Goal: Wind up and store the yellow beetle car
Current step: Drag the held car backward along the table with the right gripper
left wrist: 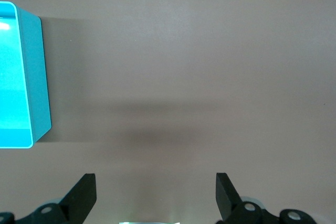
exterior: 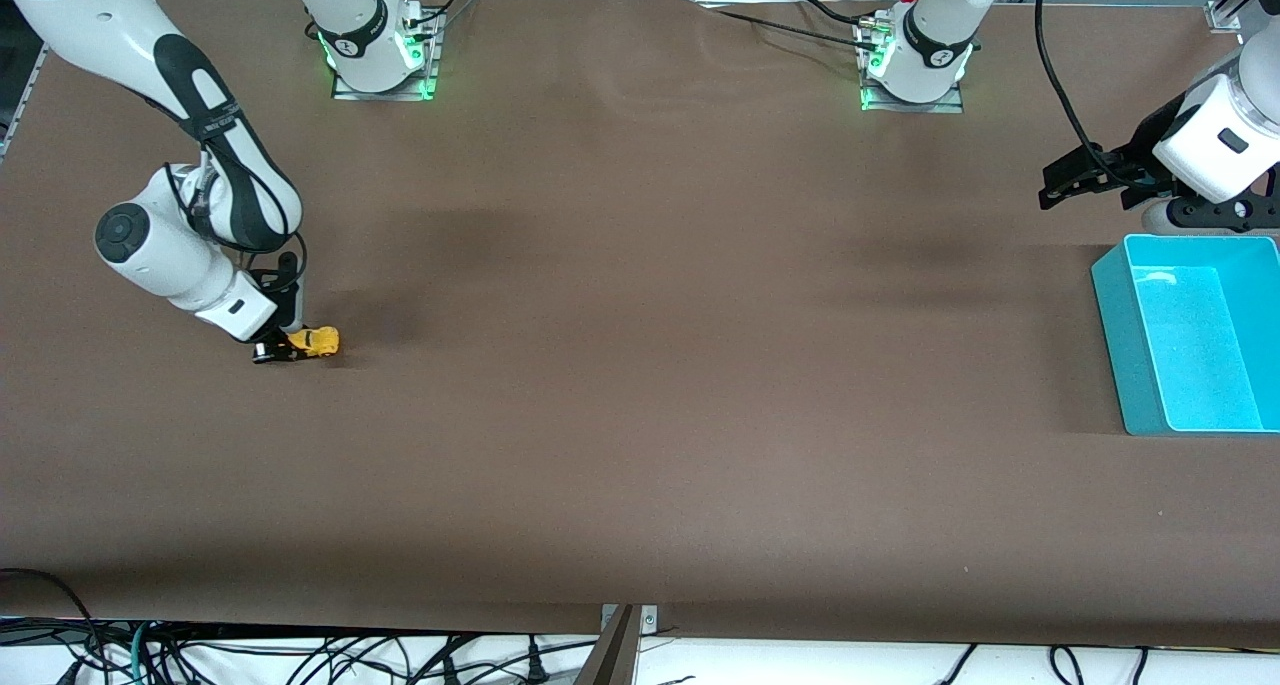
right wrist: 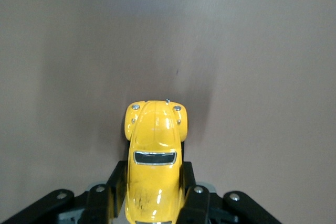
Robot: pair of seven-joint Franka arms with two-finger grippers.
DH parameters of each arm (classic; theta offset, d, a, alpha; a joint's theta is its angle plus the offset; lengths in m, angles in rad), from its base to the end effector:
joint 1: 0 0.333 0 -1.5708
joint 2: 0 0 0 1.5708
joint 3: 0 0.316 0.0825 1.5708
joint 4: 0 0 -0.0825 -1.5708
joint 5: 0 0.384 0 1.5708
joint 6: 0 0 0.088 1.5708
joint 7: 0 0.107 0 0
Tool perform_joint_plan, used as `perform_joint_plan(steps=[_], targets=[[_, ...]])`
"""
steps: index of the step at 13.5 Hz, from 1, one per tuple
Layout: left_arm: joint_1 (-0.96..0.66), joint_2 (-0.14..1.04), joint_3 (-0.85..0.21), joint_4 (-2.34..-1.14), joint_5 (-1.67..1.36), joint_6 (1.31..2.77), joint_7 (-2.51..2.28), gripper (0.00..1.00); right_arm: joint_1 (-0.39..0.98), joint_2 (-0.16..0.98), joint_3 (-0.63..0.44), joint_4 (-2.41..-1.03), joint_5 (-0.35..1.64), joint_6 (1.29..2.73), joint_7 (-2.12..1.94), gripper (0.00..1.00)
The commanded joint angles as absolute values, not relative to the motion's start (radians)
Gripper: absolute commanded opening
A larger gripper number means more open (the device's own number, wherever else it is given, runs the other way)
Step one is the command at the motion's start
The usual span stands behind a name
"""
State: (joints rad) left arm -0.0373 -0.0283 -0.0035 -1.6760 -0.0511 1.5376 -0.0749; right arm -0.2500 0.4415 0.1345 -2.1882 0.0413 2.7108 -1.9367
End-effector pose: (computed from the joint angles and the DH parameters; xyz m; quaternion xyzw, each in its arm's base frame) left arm 0.5378 -0.0276 0.5881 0.9980 0.0176 -0.0564 0.0223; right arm 0.5627 -0.0659 0.1917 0.6326 0.7724 0.0541 0.0163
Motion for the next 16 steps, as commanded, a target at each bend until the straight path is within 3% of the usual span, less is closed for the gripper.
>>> perform_joint_plan(steps=[1, 10, 12, 13, 16], targets=[[-0.041, -0.012, -0.006, -1.641, -0.021, 1.516, -0.086, 1.0, -0.325, 0.486, 0.143, -2.183, 0.049, 2.7, -2.023, 0.13], [-0.041, -0.012, -0.006, -1.641, -0.02, 1.516, -0.086, 1.0, -0.448, 0.498, 0.143, -2.148, 0.049, 2.671, -2.126, 0.14], [-0.041, -0.012, -0.006, -1.641, -0.02, 1.517, -0.086, 1.0, -0.446, 0.497, 0.144, -2.122, 0.051, 2.629, -2.114, 0.18], [-0.041, -0.012, -0.006, -1.641, -0.02, 1.516, -0.086, 1.0, -0.446, 0.497, 0.144, -2.102, 0.052, 2.599, -2.103, 0.26], [-0.041, -0.012, -0.006, -1.641, -0.02, 1.516, -0.086, 1.0, -0.446, 0.494, 0.161, -2.037, 0.051, 2.495, -2.048, 0.67]])
